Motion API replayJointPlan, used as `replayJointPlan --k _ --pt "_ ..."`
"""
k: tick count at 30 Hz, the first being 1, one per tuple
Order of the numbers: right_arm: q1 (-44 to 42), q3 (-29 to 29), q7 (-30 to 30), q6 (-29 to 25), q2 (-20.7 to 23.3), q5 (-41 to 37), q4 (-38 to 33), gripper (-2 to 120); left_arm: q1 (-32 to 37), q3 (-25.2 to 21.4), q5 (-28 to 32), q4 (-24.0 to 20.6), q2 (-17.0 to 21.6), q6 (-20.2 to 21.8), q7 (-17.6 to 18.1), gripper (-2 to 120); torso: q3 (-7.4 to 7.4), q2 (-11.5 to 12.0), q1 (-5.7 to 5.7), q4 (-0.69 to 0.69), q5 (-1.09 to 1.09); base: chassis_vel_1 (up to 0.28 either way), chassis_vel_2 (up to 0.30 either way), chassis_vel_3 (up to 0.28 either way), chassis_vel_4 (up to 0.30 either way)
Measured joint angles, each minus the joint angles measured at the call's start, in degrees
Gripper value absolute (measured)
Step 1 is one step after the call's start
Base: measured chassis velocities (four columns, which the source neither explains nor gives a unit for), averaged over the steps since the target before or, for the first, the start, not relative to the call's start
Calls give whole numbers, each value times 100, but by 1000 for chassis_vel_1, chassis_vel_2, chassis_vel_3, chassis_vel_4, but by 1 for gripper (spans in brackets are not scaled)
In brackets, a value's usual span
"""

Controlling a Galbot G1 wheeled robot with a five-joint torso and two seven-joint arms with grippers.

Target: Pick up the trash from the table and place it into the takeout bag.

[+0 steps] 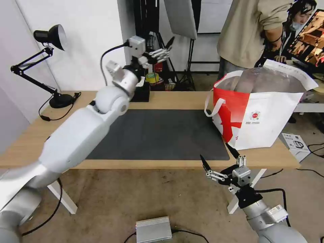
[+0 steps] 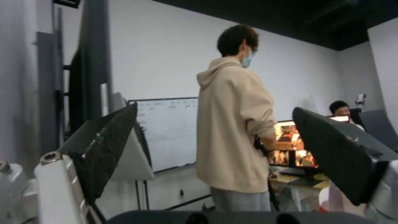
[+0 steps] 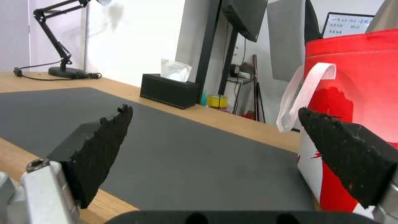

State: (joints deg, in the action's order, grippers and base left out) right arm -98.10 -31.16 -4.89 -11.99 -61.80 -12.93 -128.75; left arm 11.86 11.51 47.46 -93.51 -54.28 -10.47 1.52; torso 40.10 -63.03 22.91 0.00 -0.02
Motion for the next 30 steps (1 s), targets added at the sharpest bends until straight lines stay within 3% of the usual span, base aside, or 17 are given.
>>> replayJointPlan --k 5,9,18,24,25,29,30 --pt "0 0 0 0 0 0 0 100 442 -381 51 -443 387 121 13 100 0 0 0 -1 1 0 0 0 0" --pt "0 0 1 0 0 0 0 100 1195 -1023 94 -1041 821 357 81 100 0 0 0 -1 1 0 0 0 0" --pt "0 0 0 0 0 0 0 100 2665 -2073 101 -1866 1436 586 107 100 0 0 0 0 1 0 0 0 0" --pt "0 0 0 0 0 0 0 100 4075 -3143 -74 -2385 1372 752 122 100 -1 0 0 -1 1 0 0 0 0" --pt "0 0 0 0 0 0 0 100 4075 -3143 -74 -2385 1372 752 122 100 -1 0 0 -1 1 0 0 0 0" --pt "-1 0 0 0 0 0 0 100 5174 -4050 -316 -2777 1124 908 -23 100 0 0 0 0 1 0 0 0 0" --pt "-1 0 0 0 0 0 0 100 5174 -4050 -316 -2777 1124 908 -23 100 0 0 0 0 1 0 0 0 0"
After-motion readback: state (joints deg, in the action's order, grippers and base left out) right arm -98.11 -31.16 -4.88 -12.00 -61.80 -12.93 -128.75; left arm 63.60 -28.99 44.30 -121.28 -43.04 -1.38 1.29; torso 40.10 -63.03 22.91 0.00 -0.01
